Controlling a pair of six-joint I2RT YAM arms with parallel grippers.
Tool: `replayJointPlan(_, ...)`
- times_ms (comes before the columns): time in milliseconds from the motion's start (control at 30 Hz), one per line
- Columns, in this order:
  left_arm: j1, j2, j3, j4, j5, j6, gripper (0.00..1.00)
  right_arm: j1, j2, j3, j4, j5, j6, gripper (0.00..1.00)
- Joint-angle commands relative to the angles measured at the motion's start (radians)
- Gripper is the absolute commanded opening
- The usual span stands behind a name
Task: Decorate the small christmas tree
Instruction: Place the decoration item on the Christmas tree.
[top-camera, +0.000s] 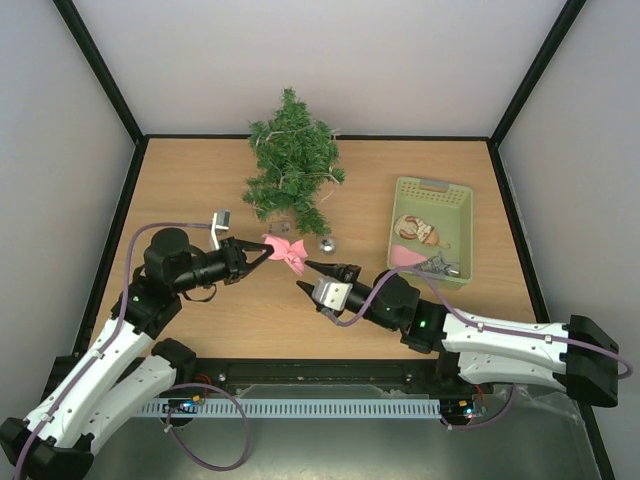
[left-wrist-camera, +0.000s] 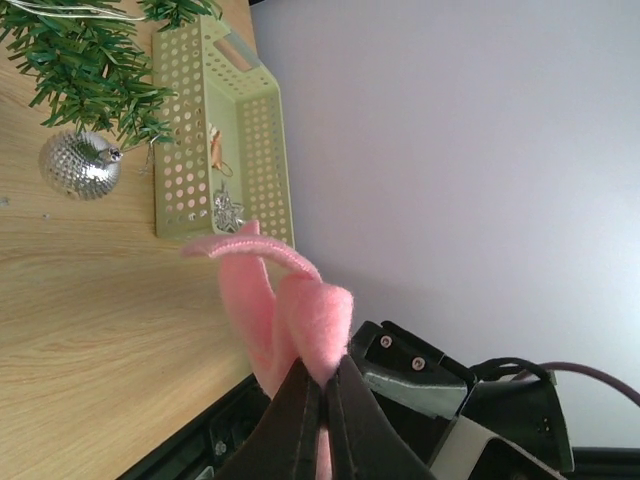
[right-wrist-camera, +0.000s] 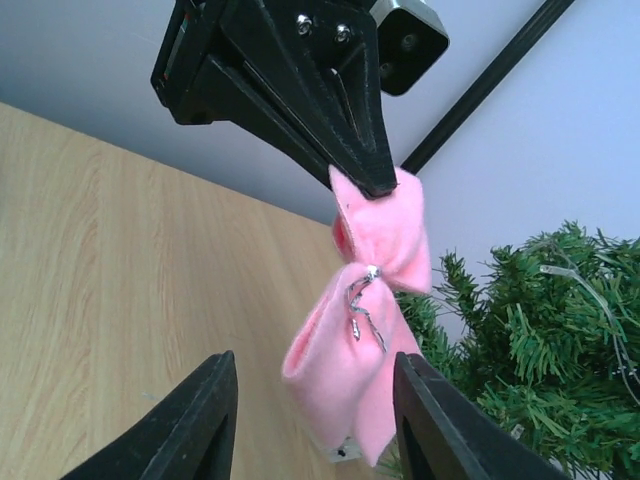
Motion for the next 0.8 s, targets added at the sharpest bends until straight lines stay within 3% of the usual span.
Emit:
replayJointPlan(0,-0.003,-0.007,-0.014,0.028,0.016,-0.042,0.02,0.041,0.026,-0.001,0.095,0.089,-0.091,0.40)
replayJointPlan(133,-0.003,-0.012,-0.024,0.041,0.023,-0.069,0.02,0.058,0.045,-0.001,0.115,0.103,-0.101,0.29)
replayJointPlan(200,-0.003,-0.017,-0.031,0.054,0.027,-0.084,0.02,0.062,0.046,-0.007,0.130,0.117,-0.095,0.08)
replayJointPlan(233,-0.003,-0.021,-0.033,0.058,0.026,-0.088,0.02,0.063,0.043,-0.012,0.141,0.128,-0.083,0.02)
replayJointPlan(267,-0.003,-0.027,-0.034,0.059,0.020,-0.084,0.05,0.063,0.038,-0.017,0.147,0.139,-0.064,0.02)
replayJointPlan(433,-0.002,-0.072,0.009,-0.029,-0.083,0.030,0.34,0.063,0.028,0.026,0.016,0.115,0.132,0.02)
replayJointPlan(600,-0.002,-0.088,0.112,-0.161,-0.182,0.279,0.43,0.065,-0.009,0.049,-0.073,0.105,0.444,0.02)
replayJointPlan(767,-0.002,-0.124,0.106,-0.160,-0.137,0.597,0.54,0.064,-0.070,0.075,-0.147,0.001,0.643,0.02)
